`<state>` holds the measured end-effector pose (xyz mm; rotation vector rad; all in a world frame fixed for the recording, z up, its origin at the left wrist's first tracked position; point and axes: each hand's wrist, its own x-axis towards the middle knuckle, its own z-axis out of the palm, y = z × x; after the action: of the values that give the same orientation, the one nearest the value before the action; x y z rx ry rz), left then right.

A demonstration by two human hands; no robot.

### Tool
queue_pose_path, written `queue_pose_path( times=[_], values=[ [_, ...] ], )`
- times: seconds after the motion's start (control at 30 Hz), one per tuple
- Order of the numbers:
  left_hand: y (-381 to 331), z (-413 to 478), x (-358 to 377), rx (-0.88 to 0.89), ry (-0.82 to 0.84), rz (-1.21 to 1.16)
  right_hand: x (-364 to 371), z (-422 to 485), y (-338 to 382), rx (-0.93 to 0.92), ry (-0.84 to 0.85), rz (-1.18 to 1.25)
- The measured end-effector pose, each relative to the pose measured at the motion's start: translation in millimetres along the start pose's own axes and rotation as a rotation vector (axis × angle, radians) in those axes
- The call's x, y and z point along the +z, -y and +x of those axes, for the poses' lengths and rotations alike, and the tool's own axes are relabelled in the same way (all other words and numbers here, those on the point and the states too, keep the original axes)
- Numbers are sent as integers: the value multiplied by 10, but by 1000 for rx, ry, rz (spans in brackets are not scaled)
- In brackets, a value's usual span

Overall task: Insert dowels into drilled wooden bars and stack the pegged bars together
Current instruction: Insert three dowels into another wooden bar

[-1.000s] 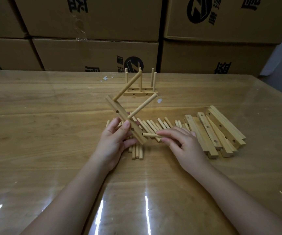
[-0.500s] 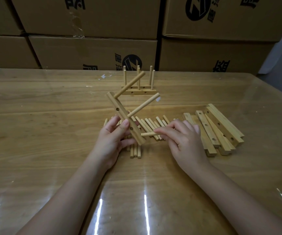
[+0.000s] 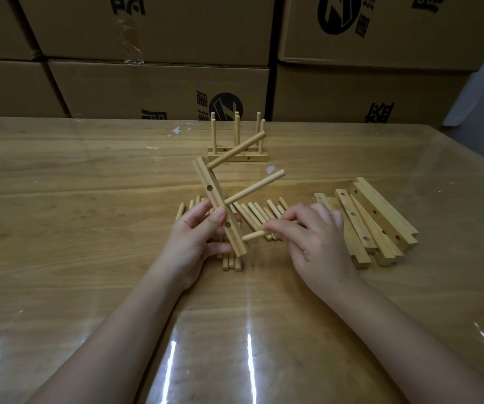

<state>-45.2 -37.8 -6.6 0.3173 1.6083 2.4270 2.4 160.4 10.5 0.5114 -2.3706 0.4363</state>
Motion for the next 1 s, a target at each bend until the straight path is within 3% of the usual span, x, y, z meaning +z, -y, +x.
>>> queue_pose_path(
  times=[0.7, 0.87, 1.0],
  values=[
    [2, 4, 3, -5, 2, 31, 44, -17, 77, -2, -43, -27],
    [-5, 11, 37, 8, -42, -6, 38, -14, 40, 82, -117, 90],
    [-24, -5, 42, 8, -73, -72, 42, -22, 11, 223, -150, 371]
  ],
)
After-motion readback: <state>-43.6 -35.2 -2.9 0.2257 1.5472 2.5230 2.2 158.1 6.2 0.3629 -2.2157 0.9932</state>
